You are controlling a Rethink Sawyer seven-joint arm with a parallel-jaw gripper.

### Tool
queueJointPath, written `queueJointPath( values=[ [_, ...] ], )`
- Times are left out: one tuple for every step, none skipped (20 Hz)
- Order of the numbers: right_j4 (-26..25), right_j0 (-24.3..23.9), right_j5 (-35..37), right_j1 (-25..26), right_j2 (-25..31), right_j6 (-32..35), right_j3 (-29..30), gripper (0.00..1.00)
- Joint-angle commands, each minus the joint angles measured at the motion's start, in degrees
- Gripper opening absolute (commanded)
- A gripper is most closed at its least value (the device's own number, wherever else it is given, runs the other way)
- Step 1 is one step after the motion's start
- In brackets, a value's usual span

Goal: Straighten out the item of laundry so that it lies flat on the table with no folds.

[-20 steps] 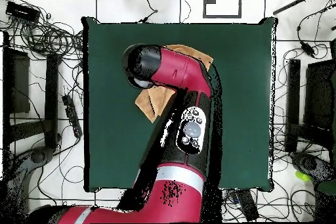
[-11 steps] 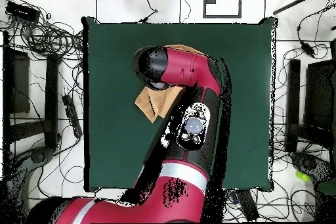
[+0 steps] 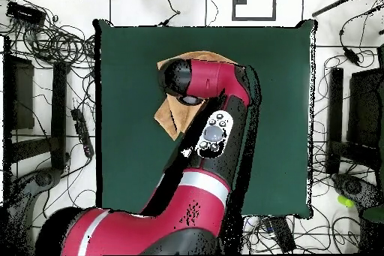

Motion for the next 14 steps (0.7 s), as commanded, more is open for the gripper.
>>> queueJointPath(
  values=[
    [-1.54,5.33,5.01,3.89,0.55,12.31,-2.07,1.00],
    [-0.97,5.75,5.27,3.69,0.23,13.15,-1.88,1.00],
    [-0.22,6.28,5.36,3.42,0.13,14.22,-1.35,1.00],
    [0.13,6.74,5.55,3.04,0.03,14.58,-0.74,1.00],
    [0.30,7.39,6.15,2.87,-0.31,14.76,-0.67,1.00],
    [0.44,7.98,7.13,2.76,-0.72,14.86,-0.93,1.00],
    [0.63,8.48,7.76,2.59,-0.98,14.91,-0.98,1.00],
    [0.81,8.98,8.40,2.42,-1.25,14.96,-1.04,1.00],
    [0.83,9.39,8.64,2.01,-1.19,14.41,-0.75,1.00],
    [0.71,9.90,9.19,1.67,-1.26,13.89,-0.84,1.00],
    [0.66,10.31,9.74,1.00,-1.34,13.44,-0.49,1.00],
    [0.96,10.43,10.45,0.50,-1.43,13.57,-0.62,1.00],
    [1.15,10.70,11.21,-0.26,-1.52,13.65,-0.49,1.00],
    [1.33,10.97,11.96,-1.02,-1.62,13.74,-0.35,1.00]
  ],
)
